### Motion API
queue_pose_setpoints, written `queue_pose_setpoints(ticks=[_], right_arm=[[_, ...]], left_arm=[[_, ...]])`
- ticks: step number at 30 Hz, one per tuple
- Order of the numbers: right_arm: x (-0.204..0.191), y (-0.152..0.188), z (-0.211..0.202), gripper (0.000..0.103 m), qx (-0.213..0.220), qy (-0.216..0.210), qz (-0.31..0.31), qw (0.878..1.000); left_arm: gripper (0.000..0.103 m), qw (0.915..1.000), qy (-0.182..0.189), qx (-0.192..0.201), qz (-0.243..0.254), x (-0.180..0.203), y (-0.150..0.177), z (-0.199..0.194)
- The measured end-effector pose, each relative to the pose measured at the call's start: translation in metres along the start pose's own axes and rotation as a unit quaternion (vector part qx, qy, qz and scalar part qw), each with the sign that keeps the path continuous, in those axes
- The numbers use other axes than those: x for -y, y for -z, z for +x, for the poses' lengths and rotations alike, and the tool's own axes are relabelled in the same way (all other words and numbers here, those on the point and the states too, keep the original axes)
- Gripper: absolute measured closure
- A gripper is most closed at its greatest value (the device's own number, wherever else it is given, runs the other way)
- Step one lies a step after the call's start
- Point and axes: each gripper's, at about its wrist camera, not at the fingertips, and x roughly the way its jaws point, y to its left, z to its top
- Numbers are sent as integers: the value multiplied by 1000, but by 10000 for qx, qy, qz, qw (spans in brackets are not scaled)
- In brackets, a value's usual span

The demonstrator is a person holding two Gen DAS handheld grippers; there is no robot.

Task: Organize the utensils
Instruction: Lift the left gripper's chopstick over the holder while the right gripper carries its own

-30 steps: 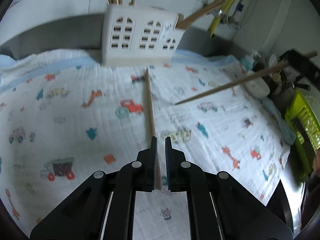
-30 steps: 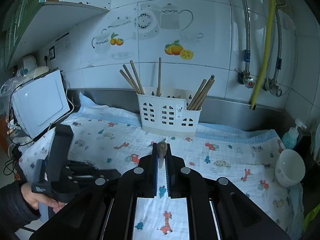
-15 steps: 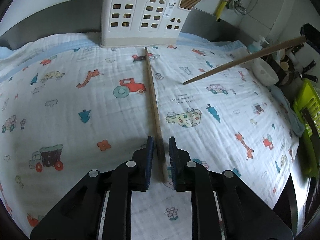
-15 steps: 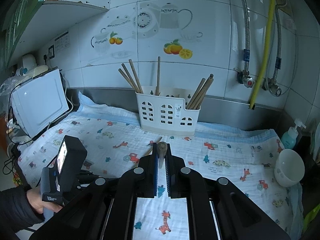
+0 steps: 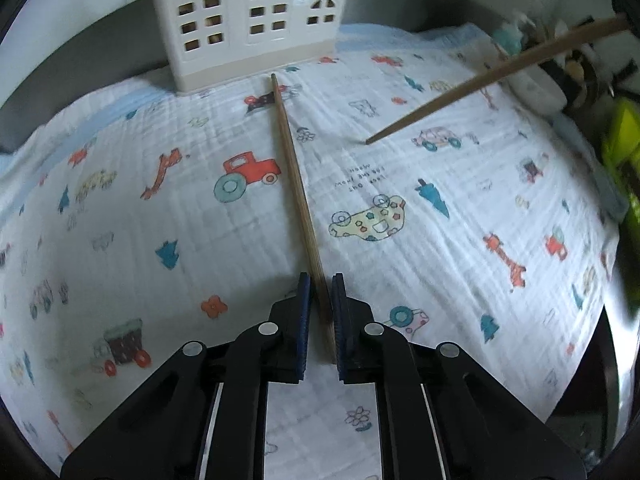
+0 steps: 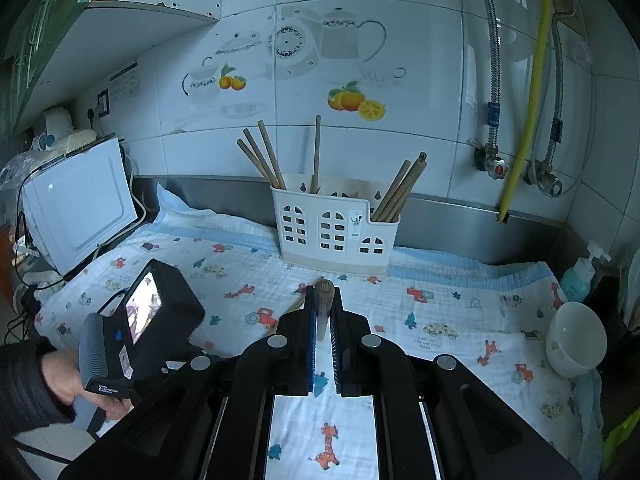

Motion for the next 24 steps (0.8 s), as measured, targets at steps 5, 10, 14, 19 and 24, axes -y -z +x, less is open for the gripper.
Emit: queue_pose_setpoints(ticks=[5,10,14,19,24], right_arm=[[3,0,-4,96,55,18,48,10000],[6,-2,-6,97,112,18,90,9999],[9,-5,-8,97,171,20,136,9998],[8,-11,-12,97,265,22,112,9996],[10,-22,-12,97,349,-41,169,9992]], left_arm=[[97,9988,171,375,-280,-12,0,-11],[98,9926,360,990,-606,-26,-3,-38],[98,9853,406,1496,-715,-27,-5,-60],[98,9758,344,2031,-737,-23,-10,-84],[98,9691,366,2344,-681,-17,-15,-98]])
